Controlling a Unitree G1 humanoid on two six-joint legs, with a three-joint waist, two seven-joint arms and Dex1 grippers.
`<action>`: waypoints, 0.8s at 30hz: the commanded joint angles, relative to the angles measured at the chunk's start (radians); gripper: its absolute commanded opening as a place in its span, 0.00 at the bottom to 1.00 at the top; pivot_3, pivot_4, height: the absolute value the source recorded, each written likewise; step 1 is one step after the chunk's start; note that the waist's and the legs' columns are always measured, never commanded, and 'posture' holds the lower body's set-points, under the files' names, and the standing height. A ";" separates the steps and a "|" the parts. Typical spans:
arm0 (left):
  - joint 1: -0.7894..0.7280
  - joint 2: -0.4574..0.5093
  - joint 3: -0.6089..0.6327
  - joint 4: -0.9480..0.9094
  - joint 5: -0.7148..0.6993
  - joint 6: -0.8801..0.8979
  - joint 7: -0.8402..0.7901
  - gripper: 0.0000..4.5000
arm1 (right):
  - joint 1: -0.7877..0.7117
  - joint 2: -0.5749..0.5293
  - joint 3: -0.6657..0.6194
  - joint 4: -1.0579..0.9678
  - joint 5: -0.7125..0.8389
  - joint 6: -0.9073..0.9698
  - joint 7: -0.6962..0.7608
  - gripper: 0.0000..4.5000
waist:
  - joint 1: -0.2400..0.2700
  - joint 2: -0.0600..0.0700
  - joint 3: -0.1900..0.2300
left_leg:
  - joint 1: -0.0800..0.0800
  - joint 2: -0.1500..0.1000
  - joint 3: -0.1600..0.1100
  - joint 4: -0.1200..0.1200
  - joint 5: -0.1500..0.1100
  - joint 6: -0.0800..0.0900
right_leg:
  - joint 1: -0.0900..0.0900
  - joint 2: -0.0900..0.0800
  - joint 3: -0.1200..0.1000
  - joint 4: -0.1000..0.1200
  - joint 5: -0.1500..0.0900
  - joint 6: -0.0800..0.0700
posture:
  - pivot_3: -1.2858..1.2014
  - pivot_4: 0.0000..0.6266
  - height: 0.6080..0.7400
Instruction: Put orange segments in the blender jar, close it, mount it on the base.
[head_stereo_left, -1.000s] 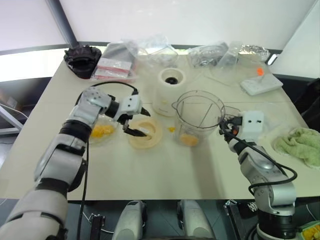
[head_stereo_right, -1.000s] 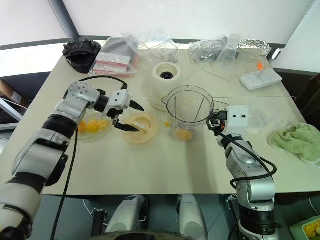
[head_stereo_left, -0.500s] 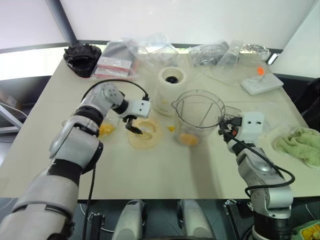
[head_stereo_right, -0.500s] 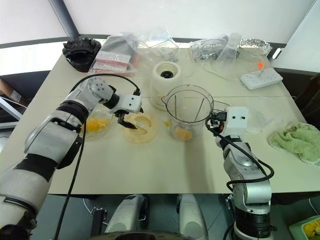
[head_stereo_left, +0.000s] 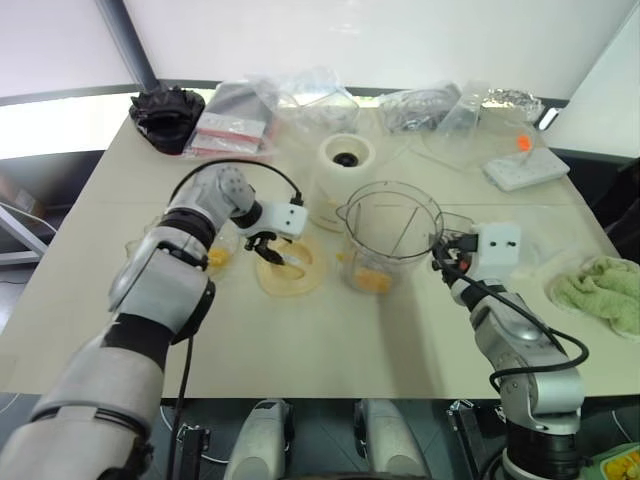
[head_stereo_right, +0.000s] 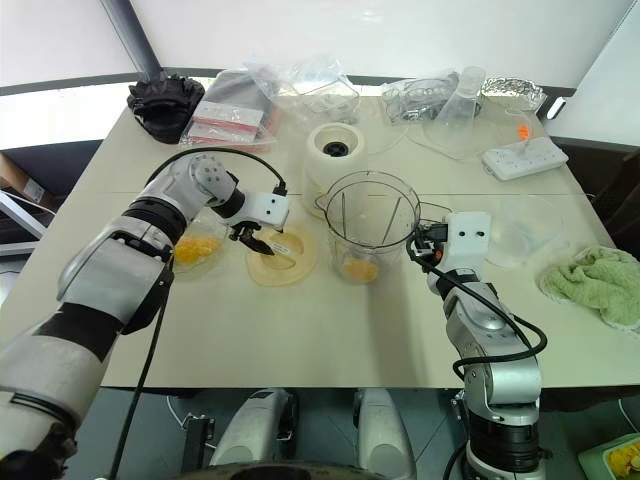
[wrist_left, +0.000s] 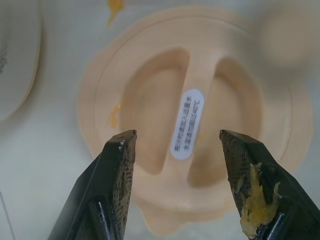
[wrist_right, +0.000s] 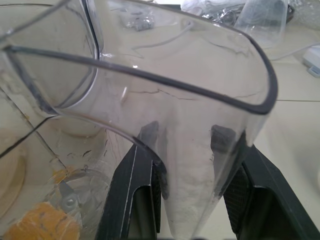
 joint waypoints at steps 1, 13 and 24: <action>-0.007 -0.008 -0.005 -0.001 0.020 -0.011 0.011 0.61 | -0.017 -0.006 -0.012 -0.043 0.009 -0.007 0.011 0.23 | -0.001 0.000 0.000 | 0.000 0.000 0.000 0.000 0.000 0.000 | 0.000 0.000 0.000 0.000 0.000 0.000 | 0.52 0.24 1.00; 0.032 -0.044 -0.050 0.012 0.106 -0.012 0.092 0.61 | 0.006 0.019 -0.020 -0.074 -0.003 -0.011 -0.021 0.23 | 0.001 0.000 -0.001 | 0.000 0.000 -0.001 0.001 0.000 0.000 | 0.000 0.000 0.000 0.003 0.000 0.000 | 0.52 0.24 1.00; 0.068 -0.073 -0.041 0.024 0.110 0.058 0.167 0.33 | 0.024 0.016 -0.037 -0.101 -0.004 -0.004 -0.041 0.23 | 0.005 -0.001 -0.002 | 0.013 0.000 -0.002 0.002 0.000 0.000 | 0.012 0.000 0.000 0.004 0.000 -0.001 | 0.52 0.24 1.00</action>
